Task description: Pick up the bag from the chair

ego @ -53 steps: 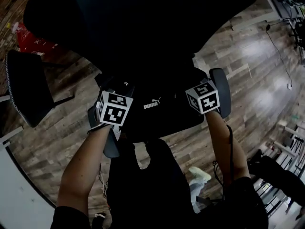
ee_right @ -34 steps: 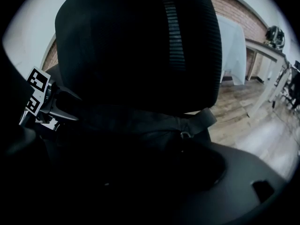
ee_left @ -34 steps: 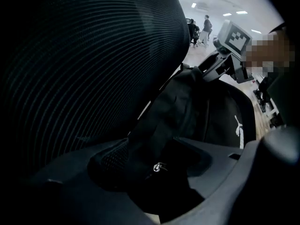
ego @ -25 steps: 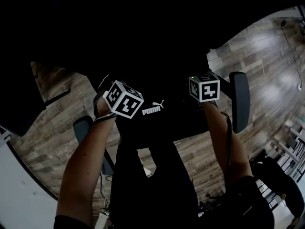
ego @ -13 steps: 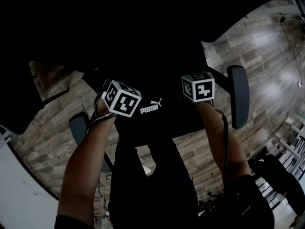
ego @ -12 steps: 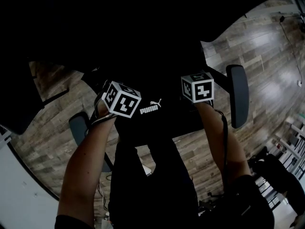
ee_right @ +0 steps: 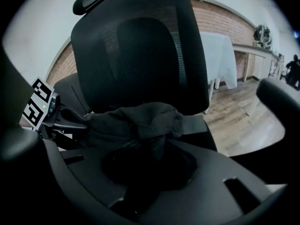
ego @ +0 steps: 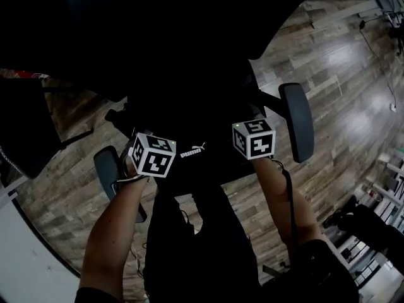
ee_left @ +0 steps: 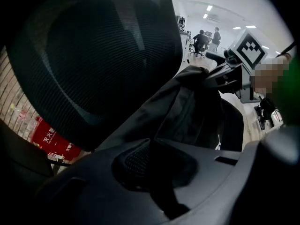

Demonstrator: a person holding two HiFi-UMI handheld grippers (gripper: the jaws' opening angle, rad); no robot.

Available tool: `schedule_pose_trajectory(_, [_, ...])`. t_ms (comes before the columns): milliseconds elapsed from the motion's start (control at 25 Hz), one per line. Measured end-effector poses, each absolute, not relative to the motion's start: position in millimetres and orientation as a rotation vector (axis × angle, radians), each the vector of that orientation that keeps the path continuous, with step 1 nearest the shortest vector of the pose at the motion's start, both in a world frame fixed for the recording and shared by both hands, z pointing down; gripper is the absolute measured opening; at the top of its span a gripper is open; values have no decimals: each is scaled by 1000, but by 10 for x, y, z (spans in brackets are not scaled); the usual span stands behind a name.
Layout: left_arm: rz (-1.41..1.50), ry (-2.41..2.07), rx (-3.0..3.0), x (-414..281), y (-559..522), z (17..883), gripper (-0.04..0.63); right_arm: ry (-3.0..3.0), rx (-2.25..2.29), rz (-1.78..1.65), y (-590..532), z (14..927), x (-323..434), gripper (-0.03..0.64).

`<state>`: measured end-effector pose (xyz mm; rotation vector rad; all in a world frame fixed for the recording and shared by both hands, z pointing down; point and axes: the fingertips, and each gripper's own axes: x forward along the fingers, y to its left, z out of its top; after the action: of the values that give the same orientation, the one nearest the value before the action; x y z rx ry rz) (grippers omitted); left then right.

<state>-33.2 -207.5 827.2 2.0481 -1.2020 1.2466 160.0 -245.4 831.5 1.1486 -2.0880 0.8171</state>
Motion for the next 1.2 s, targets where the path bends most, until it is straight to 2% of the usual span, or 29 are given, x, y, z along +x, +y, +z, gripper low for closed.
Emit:
schedule_pose_trajectory(400, [1114, -1296, 2140, -227, -1776, 7405, 26, -2208, 1242, 692, -2353, 7325, 1661, 92])
schedule_pose_trajectory(760, [954, -1381, 2269, -90, -1732, 6278, 23, -2265, 1371, 606, -2199, 6187, 1837, 89])
schedule_pose_trajectory(1200, [690, -1481, 2479, -374, -1411, 4819, 23, -2318, 1546, 494, -1688, 4860, 1610, 89])
